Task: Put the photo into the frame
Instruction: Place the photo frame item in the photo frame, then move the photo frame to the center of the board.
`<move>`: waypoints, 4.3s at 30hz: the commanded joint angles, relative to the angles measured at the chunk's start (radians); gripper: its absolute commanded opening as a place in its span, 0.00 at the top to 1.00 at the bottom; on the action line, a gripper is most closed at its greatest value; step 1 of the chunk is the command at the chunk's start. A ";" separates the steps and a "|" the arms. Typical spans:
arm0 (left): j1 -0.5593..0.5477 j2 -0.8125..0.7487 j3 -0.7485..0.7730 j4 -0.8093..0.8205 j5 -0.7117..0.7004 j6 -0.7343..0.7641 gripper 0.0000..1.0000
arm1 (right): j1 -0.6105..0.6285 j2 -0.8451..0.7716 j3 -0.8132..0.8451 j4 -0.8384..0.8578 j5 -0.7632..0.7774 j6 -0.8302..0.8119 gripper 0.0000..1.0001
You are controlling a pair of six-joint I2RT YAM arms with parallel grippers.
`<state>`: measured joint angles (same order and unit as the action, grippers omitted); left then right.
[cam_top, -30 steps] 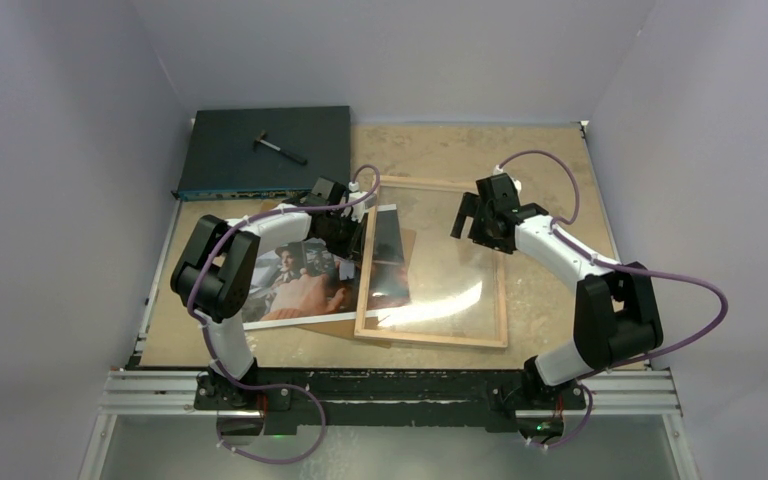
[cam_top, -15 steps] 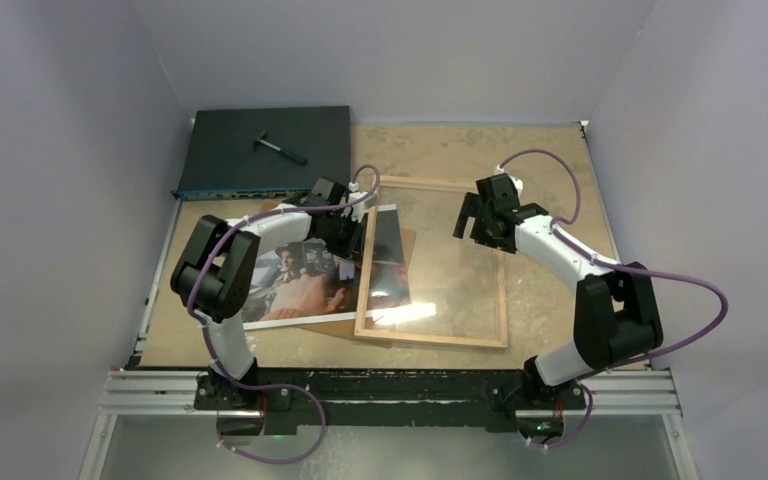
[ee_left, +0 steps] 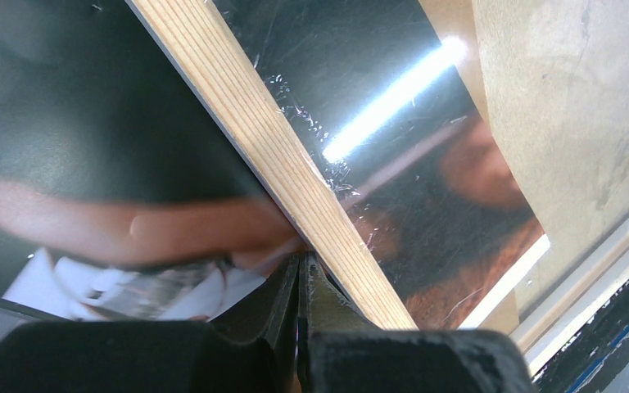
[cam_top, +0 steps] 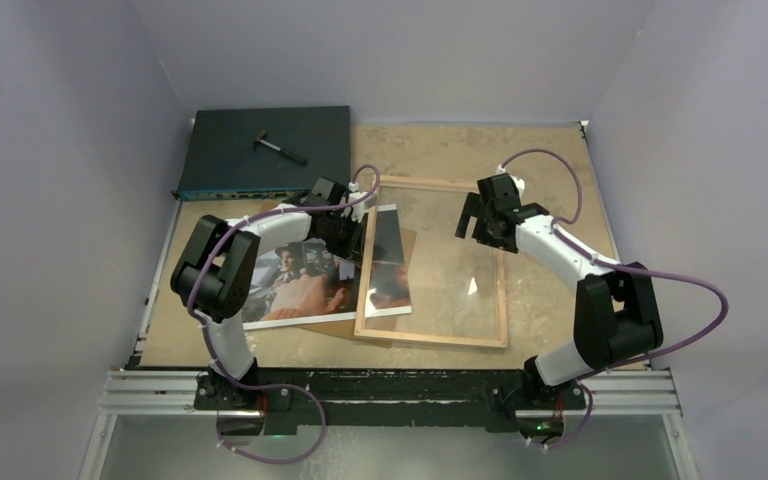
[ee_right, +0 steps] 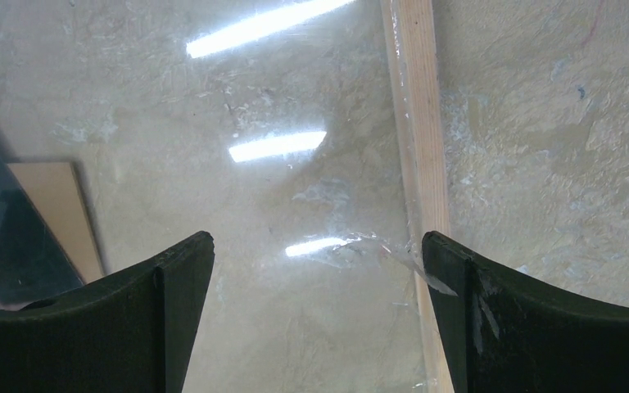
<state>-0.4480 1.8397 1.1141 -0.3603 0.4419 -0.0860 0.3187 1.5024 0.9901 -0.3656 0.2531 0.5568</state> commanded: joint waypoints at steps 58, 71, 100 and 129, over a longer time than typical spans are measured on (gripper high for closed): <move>-0.001 -0.021 0.017 -0.002 0.023 0.014 1.00 | -0.158 0.116 -0.106 0.221 -0.150 0.003 0.37; 0.000 -0.027 0.028 -0.011 0.027 0.020 1.00 | -0.156 0.085 -0.058 0.221 -0.221 -0.023 0.39; 0.241 -0.162 0.024 -0.277 -0.019 0.260 1.00 | 0.829 0.370 0.423 0.062 0.107 0.163 0.41; 0.331 -0.111 -0.131 -0.190 -0.289 0.377 1.00 | 0.619 0.494 0.326 0.208 -0.025 0.171 0.46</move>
<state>-0.1200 1.7126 1.0206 -0.6064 0.2462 0.2420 0.9573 1.9354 1.2530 -0.1280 0.2184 0.7486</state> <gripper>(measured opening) 0.002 0.539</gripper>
